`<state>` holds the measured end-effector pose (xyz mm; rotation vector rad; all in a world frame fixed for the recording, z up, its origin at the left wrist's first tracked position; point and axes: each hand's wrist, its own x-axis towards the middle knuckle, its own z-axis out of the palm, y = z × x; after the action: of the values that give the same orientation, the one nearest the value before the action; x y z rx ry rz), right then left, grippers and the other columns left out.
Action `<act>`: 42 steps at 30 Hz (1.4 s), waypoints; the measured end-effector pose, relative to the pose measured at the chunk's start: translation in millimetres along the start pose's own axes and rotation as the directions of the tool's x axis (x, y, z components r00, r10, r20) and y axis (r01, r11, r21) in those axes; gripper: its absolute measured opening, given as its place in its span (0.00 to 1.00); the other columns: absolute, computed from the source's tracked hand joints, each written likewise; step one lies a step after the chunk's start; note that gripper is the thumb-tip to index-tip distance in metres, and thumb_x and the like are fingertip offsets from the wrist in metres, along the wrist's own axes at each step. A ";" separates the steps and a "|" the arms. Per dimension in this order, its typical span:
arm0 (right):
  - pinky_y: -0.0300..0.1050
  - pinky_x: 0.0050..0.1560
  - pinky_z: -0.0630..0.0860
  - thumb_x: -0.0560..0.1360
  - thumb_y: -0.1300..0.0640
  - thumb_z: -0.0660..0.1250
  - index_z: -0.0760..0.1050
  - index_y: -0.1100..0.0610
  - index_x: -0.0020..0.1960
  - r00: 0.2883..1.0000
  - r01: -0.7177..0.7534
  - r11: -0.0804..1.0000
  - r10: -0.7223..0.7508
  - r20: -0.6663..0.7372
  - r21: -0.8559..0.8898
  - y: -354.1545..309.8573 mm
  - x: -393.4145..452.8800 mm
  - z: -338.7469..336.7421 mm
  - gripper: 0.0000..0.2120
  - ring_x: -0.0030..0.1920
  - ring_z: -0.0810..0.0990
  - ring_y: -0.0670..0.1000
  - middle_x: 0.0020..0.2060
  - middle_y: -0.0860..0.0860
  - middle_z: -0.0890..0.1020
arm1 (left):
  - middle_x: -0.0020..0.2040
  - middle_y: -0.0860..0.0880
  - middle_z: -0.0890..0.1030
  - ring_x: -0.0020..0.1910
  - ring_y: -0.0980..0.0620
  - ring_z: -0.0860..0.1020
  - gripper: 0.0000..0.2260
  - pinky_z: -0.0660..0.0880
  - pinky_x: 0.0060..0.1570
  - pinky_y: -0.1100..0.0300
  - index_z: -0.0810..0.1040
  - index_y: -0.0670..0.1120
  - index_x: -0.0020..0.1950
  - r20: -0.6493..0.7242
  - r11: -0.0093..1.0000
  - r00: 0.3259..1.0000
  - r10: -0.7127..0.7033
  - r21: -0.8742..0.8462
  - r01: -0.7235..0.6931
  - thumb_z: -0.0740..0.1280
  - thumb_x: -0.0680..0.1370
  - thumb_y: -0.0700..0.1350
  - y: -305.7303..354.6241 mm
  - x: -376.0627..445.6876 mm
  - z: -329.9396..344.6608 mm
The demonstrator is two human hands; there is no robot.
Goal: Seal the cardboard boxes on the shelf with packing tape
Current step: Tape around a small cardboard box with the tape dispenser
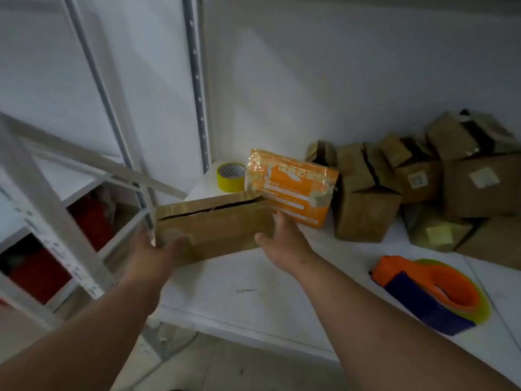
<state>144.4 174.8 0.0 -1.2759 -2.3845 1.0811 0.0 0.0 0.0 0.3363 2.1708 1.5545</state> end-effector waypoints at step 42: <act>0.57 0.75 0.39 0.69 0.25 0.39 0.43 0.43 0.78 1.000 -0.005 0.828 -0.003 -0.013 -0.560 99.4 -146.7 -59.9 0.42 0.77 0.35 0.54 0.78 0.44 0.42 | 0.78 0.52 0.33 0.78 0.50 0.35 0.49 0.39 0.76 0.44 0.34 0.60 0.77 0.753 0.090 0.646 0.124 0.640 -0.763 0.32 0.59 0.81 -12.4 -73.8 59.0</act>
<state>324.0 123.3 -7.6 -1.4338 -2.8028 0.3529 93.8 12.2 -11.5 1.8253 2.2731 -0.1166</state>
